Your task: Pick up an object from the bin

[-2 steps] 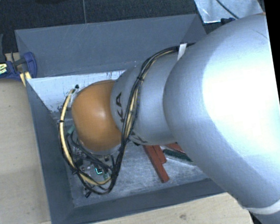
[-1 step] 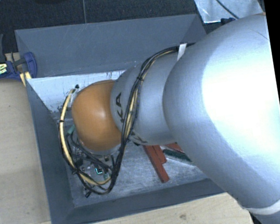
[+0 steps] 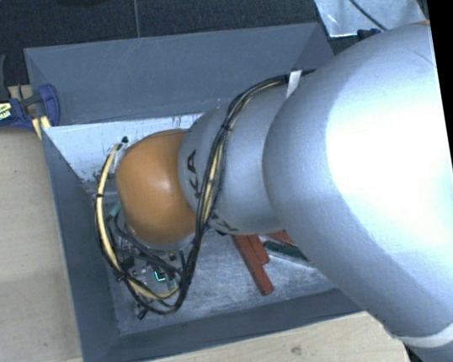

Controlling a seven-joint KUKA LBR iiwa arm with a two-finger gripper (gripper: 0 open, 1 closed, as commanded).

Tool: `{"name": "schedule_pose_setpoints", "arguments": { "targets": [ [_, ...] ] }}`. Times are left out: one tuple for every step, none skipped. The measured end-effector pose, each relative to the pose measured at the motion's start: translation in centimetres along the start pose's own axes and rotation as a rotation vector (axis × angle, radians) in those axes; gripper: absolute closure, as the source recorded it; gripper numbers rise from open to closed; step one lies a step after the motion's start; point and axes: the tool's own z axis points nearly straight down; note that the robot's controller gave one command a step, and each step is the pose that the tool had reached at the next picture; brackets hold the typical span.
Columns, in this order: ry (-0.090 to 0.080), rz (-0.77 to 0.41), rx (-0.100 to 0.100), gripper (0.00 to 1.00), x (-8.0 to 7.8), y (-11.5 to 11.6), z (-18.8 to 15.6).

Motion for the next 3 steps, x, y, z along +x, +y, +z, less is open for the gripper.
{"name": "schedule_pose_setpoints", "arguments": {
  "targets": [
    [0.0,0.0,0.0,0.0,0.0,0.0,0.0],
    [0.0,0.0,0.0,0.0,0.0,0.0,0.0],
    [-0.007,-0.114,0.002,0.0,-6.2,-6.2,-0.4]
  ]
}}
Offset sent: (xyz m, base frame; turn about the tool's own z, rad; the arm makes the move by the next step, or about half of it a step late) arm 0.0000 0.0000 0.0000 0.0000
